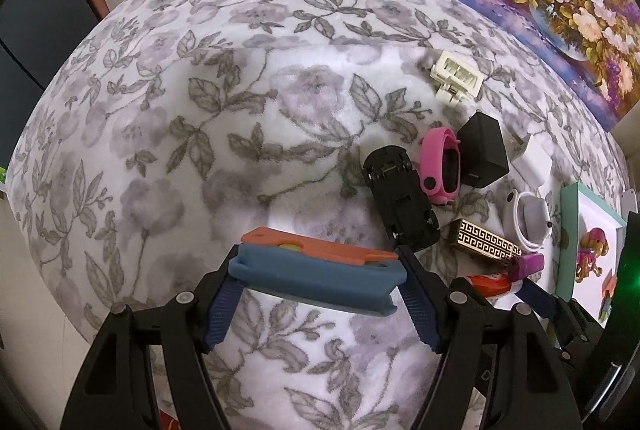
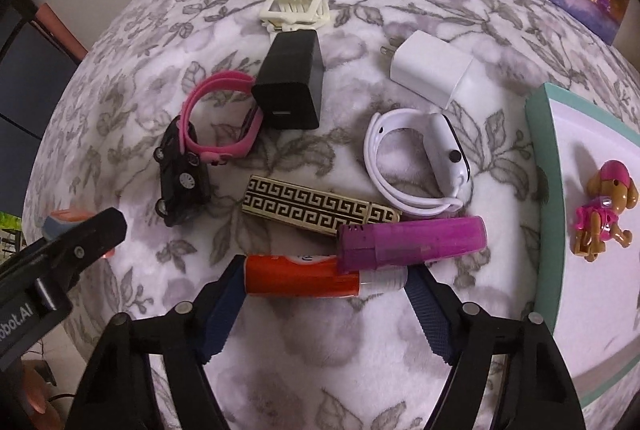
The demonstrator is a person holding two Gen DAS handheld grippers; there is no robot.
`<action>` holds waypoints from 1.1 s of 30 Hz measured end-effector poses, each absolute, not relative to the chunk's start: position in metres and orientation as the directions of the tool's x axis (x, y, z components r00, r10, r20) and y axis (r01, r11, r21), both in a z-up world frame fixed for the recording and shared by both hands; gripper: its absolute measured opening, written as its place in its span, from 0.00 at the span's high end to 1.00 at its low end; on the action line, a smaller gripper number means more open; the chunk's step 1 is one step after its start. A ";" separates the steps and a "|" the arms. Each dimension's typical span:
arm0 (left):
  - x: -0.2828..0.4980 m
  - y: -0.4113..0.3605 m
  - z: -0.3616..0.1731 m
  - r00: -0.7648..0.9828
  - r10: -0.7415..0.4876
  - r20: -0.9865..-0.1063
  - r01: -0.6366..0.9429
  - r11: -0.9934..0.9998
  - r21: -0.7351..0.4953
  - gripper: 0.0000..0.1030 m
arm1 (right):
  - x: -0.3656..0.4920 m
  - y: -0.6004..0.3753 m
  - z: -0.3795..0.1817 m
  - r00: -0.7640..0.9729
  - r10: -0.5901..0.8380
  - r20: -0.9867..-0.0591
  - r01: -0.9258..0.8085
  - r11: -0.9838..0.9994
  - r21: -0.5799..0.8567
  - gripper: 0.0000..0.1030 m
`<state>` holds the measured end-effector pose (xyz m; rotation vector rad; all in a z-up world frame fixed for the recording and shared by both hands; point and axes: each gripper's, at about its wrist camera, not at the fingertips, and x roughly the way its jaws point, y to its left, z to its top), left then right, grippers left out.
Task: Organize rigid objects
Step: 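Grasp the red glue stick with the right tool while the left tool holds the blue case, then place the glue stick and blue case into the tray, opening both tools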
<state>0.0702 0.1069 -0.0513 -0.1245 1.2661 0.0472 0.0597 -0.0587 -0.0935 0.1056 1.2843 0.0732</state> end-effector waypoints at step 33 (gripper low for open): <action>0.026 -0.135 0.004 0.375 -0.080 -0.924 0.374 0.924 0.072 0.27 | -0.013 -0.312 -0.032 0.327 -0.105 -0.939 0.530 0.843 0.091 0.22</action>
